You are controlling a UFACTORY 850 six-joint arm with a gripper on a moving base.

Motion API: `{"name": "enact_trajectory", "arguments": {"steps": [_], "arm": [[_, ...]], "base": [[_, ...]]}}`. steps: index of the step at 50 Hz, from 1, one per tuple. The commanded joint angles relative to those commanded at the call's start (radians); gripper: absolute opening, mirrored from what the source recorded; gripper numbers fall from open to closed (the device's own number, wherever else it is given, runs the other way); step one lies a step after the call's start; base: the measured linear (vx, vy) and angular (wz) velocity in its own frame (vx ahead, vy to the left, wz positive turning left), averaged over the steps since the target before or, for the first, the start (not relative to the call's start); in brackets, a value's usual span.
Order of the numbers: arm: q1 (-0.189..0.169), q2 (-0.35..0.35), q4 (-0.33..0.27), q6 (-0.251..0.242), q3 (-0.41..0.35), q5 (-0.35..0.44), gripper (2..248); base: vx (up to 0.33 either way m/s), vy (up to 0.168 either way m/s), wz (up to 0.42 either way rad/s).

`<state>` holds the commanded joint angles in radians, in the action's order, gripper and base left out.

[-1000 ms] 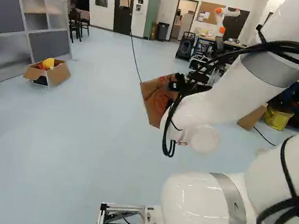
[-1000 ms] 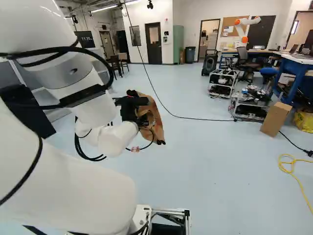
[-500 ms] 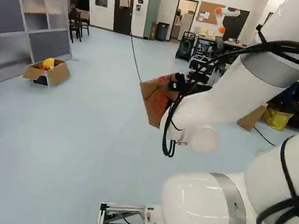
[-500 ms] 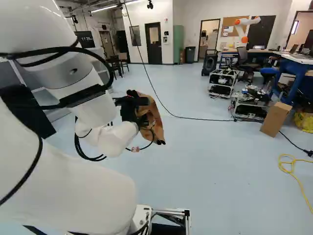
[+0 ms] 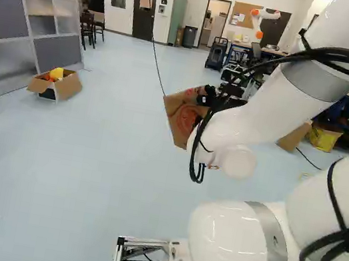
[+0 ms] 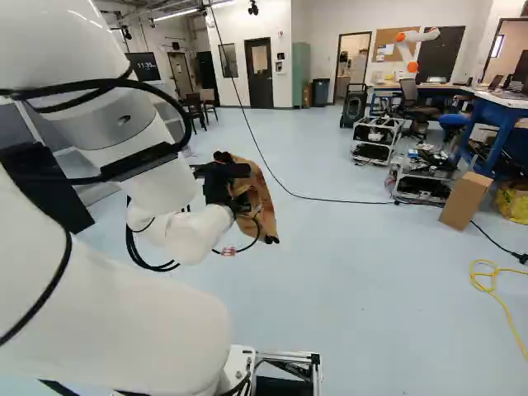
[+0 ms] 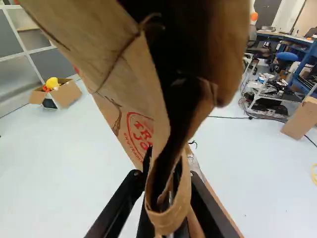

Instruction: Pick up the grocery bag from the ground

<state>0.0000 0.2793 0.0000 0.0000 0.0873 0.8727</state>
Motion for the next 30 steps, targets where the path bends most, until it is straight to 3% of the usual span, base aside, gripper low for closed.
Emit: {"name": "enact_trajectory", "arguments": {"steps": [30], "arm": [[0.000,0.000,0.000,0.000,0.000,0.000,21]], "base": [[0.000,0.000,0.000]]}}
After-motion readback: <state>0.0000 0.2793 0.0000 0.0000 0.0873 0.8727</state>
